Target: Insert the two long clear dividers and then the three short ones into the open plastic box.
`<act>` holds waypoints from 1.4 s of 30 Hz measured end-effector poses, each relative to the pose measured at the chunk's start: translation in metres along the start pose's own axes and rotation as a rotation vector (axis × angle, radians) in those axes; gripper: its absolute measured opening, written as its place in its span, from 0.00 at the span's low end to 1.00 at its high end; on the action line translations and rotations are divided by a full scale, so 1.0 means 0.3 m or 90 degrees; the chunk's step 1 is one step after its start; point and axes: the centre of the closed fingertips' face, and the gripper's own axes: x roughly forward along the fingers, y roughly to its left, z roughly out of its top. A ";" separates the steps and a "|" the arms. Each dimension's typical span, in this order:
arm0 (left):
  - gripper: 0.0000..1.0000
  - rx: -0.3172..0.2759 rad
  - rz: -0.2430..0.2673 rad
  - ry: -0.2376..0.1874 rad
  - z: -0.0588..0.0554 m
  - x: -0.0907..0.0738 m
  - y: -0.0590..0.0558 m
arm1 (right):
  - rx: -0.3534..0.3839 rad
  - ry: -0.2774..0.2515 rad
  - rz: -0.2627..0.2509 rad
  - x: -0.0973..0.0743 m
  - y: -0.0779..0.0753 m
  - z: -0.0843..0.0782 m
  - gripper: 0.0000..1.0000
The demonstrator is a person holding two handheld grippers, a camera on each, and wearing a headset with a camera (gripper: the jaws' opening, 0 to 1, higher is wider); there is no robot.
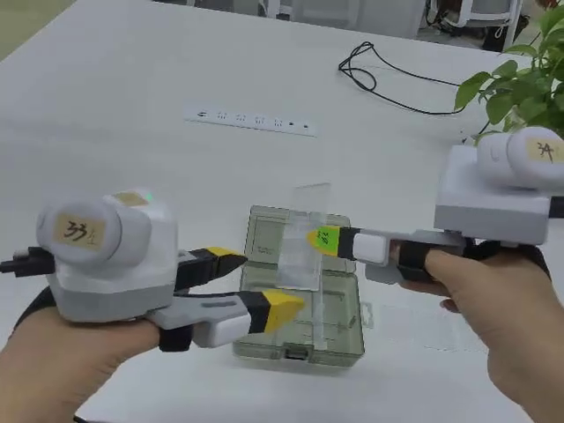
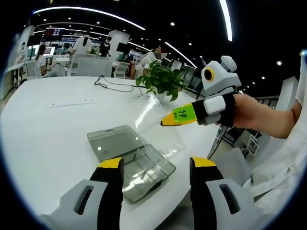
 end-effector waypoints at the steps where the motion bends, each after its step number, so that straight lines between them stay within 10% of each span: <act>1: 0.57 0.007 -0.001 0.003 -0.004 -0.004 0.003 | 0.003 0.002 -0.001 0.001 0.000 -0.001 0.06; 18: 0.94 0.142 -0.055 0.041 -0.088 -0.033 0.044 | 0.025 0.095 -0.075 0.049 -0.035 -0.050 0.06; 42: 0.93 0.147 -0.124 0.049 -0.165 -0.029 0.091 | 0.082 0.281 -0.182 0.173 -0.186 -0.223 0.06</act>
